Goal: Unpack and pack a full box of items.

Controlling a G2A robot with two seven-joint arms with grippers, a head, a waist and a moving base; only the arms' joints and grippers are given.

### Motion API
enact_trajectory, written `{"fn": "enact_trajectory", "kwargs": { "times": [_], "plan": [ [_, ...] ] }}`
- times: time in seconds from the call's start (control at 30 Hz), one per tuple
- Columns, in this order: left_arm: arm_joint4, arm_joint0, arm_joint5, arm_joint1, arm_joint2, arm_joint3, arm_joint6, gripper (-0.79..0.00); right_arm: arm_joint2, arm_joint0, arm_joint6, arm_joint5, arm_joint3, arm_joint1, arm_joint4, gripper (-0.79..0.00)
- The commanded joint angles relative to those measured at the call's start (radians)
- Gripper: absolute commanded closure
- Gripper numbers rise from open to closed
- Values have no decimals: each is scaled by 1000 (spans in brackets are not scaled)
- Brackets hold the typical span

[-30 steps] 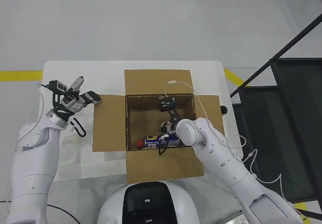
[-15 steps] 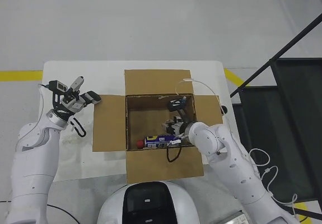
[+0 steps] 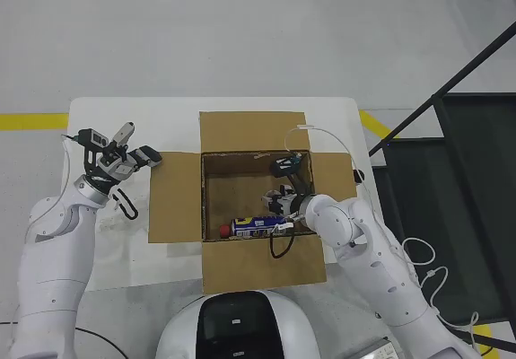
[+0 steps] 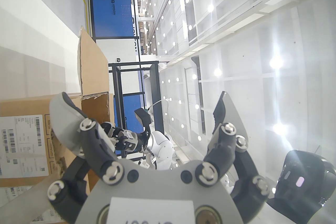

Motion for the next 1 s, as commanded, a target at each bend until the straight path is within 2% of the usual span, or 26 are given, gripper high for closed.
{"fn": "enact_trajectory", "kwargs": {
  "times": [0.0,0.87,0.9,0.93,0.97],
  "plan": [
    [0,0,0,0,0,0,0,-785,0,0,0,0,0,0,0,0],
    [0,0,0,0,0,0,0,-785,0,0,0,0,0,0,0,0],
    [0,0,0,0,0,0,0,-785,0,0,0,0,0,0,0,-95],
    [0,0,0,0,0,0,0,-785,0,0,0,0,0,0,0,-336],
    [0,0,0,0,0,0,0,-785,0,0,0,0,0,0,0,-336]
  ]
}}
